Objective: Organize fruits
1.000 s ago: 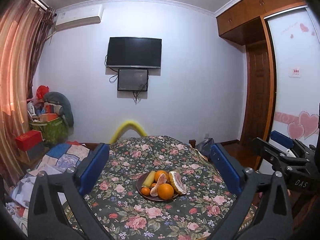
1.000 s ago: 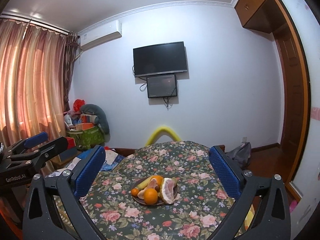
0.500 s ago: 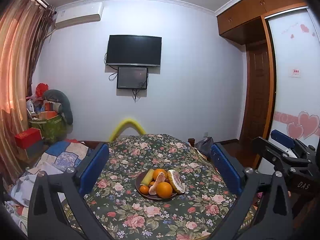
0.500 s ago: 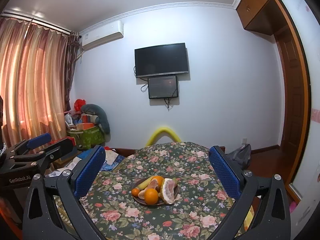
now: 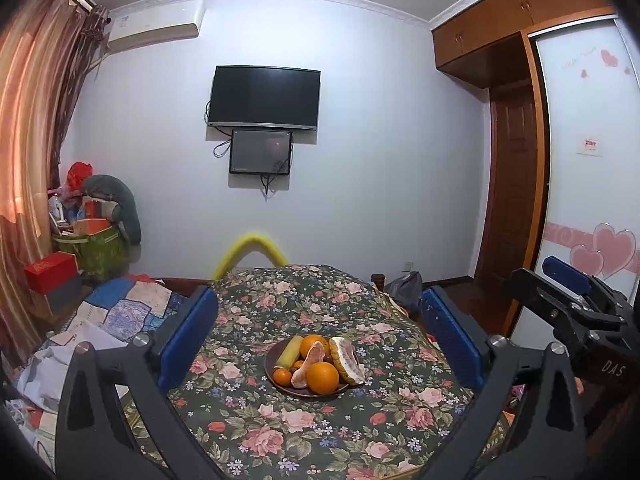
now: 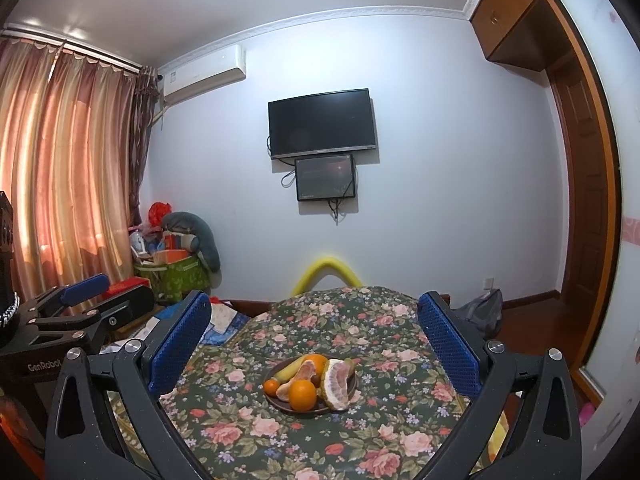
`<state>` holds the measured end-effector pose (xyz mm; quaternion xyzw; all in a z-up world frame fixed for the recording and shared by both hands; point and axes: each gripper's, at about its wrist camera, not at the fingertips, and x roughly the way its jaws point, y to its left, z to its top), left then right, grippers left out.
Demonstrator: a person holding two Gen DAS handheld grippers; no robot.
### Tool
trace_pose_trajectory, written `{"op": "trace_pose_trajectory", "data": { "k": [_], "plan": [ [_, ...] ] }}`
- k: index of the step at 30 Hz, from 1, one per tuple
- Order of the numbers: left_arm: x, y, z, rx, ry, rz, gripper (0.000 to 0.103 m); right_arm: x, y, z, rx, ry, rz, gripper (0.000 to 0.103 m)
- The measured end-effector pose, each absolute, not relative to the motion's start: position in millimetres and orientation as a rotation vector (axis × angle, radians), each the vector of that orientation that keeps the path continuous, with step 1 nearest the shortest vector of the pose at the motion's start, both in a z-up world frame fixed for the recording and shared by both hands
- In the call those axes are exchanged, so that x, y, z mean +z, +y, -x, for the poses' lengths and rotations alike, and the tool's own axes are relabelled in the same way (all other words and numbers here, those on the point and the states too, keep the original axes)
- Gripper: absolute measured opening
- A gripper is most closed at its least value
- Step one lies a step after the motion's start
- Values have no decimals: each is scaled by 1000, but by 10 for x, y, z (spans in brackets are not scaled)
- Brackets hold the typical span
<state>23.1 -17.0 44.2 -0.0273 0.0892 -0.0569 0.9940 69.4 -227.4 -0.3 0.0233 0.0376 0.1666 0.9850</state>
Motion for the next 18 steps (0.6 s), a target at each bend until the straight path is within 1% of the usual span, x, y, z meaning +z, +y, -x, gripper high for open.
{"op": "trace_pose_trajectory", "data": {
  "k": [18],
  "plan": [
    [445, -131, -252, -122, 187, 67, 103, 7, -2266, -684, 334, 76, -46, 103]
  ]
}}
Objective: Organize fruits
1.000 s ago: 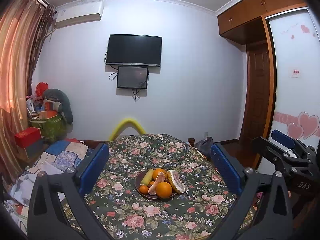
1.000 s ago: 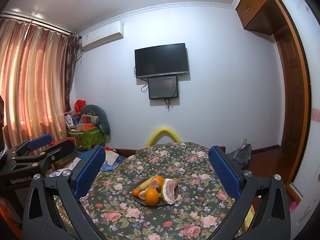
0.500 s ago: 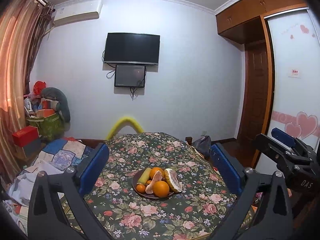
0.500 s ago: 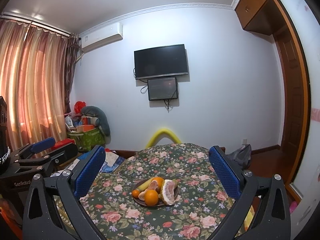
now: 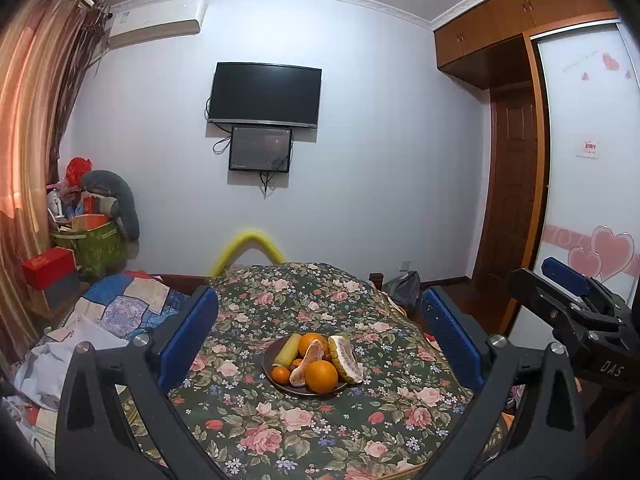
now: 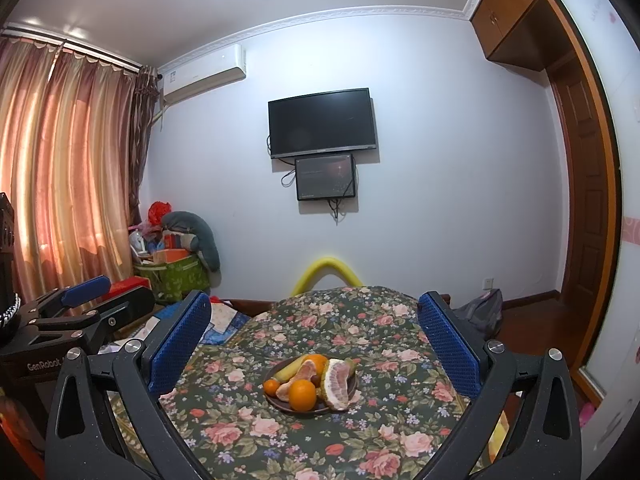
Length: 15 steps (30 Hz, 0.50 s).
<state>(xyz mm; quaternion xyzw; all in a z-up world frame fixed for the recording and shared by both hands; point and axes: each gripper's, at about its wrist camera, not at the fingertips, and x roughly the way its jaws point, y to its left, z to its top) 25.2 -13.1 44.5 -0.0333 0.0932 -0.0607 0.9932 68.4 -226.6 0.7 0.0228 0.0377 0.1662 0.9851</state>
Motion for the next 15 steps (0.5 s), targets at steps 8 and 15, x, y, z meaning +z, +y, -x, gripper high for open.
{"op": "trace_pose_trajectory", "data": {
  "k": [8, 15],
  "plan": [
    [424, -137, -278, -130, 195, 66, 103, 7, -2265, -702, 335, 76, -41, 103],
    [419, -153, -270, -135, 188, 62, 103, 12, -2269, -715, 334, 82, -41, 103]
  ]
}}
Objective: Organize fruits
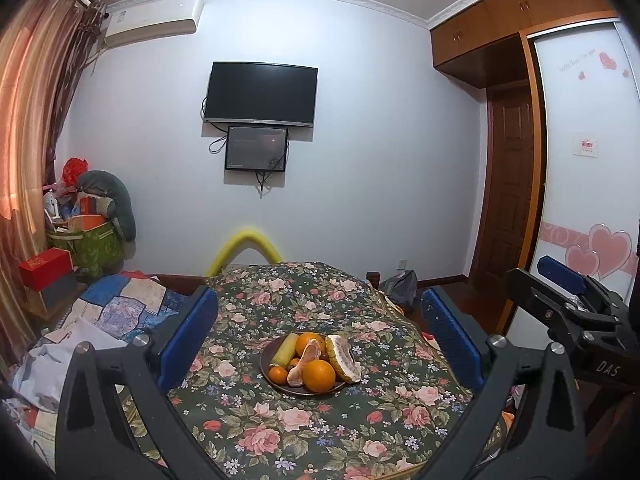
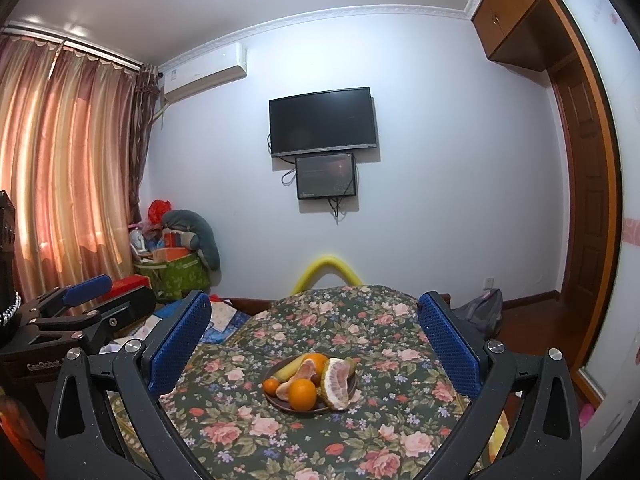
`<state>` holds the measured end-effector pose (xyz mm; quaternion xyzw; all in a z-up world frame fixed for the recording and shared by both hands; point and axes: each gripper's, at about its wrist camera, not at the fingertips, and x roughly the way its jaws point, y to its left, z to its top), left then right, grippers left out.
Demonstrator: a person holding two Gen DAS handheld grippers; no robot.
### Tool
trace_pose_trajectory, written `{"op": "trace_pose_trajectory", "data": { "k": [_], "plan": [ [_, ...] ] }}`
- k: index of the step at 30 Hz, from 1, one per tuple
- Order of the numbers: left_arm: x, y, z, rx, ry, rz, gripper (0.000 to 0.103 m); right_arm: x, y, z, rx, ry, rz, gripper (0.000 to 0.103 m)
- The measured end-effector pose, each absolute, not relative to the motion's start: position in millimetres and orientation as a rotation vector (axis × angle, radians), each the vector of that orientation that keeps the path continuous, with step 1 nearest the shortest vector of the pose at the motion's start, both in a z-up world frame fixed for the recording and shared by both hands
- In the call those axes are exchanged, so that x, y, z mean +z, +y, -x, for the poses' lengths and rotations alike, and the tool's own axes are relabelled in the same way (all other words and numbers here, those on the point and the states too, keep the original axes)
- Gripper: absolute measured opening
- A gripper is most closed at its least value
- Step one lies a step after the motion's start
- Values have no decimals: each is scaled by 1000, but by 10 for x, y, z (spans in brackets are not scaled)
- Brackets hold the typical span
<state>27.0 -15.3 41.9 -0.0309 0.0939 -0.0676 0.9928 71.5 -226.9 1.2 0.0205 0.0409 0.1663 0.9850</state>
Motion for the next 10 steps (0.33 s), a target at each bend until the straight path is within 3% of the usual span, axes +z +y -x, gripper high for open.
{"op": "trace_pose_trajectory", "data": {
  "k": [10],
  "plan": [
    [414, -177, -261, -141, 186, 61, 103, 10, -2277, -747, 336, 90, -43, 103]
  ]
}}
